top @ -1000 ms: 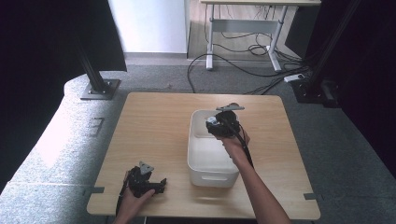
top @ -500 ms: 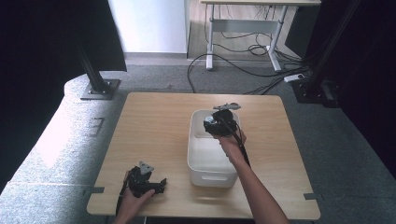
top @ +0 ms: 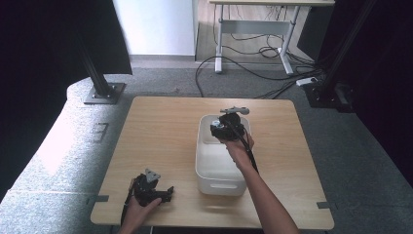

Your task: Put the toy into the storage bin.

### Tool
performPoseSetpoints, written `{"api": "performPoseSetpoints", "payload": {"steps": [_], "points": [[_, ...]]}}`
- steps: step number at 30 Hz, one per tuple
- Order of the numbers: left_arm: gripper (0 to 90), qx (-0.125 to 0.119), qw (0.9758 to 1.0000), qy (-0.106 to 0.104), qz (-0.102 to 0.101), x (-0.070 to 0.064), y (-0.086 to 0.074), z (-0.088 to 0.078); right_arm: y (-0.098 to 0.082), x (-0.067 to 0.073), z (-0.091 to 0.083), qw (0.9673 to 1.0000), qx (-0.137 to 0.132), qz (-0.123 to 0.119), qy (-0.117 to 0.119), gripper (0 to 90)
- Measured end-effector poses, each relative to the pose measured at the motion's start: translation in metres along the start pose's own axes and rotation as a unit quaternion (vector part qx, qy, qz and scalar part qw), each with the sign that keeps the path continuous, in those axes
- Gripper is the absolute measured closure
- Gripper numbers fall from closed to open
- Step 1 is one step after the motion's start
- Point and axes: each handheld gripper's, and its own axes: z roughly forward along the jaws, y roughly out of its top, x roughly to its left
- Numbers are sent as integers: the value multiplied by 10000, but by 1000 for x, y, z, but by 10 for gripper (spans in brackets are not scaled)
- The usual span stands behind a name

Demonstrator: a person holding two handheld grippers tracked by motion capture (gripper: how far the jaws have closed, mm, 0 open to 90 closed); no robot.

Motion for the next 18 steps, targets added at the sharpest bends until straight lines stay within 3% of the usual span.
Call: {"api": "performPoseSetpoints", "payload": {"steps": [18], "points": [[16,1,10000,-7,9,0,0,0,8,7,15,9999,87,-71,-30,500]]}}
